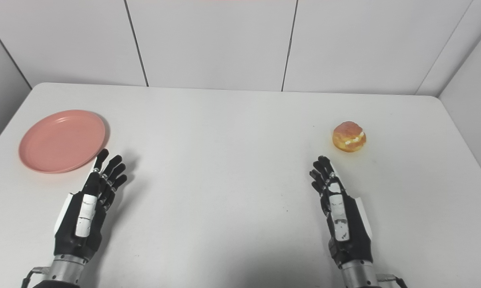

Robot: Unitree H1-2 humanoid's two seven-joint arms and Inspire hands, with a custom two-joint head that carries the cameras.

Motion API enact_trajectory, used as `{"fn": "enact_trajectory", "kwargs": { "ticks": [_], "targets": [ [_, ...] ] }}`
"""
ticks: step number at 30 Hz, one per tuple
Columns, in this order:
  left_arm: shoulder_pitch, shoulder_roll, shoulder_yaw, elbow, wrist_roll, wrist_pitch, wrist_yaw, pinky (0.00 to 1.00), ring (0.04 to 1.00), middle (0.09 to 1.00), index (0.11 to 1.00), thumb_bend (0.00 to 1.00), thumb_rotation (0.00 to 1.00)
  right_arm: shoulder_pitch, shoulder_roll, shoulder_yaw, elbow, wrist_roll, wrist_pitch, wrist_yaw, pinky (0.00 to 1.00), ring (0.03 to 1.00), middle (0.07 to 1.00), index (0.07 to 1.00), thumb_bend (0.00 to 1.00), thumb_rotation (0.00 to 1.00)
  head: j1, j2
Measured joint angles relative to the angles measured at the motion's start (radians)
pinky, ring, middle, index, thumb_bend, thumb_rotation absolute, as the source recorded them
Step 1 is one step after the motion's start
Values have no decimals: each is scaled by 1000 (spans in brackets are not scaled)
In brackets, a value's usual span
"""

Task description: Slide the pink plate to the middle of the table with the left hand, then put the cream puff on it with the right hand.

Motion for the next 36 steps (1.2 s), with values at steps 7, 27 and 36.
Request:
{"fn": "enact_trajectory", "kwargs": {
  "ticks": [7, 27, 36],
  "targets": [
    [-8, 0, -1, 2, 0, 0, 0, 944, 949, 952, 985, 826, 873, -3, 0, -4, 10, 0, 0, -1, 972, 936, 943, 938, 928, 1000, 5, -5],
    [-7, 18, 11, 8, -2, 1, -3, 936, 957, 958, 1000, 818, 867, -7, 28, 0, 9, -35, 0, -22, 975, 941, 940, 931, 927, 1000, -38, 2],
    [-9, 20, 7, 30, -17, -7, -5, 930, 950, 955, 1000, 808, 877, -7, 26, -1, 19, -28, -1, -19, 967, 933, 938, 927, 931, 1000, -9, -32]
  ]
}}
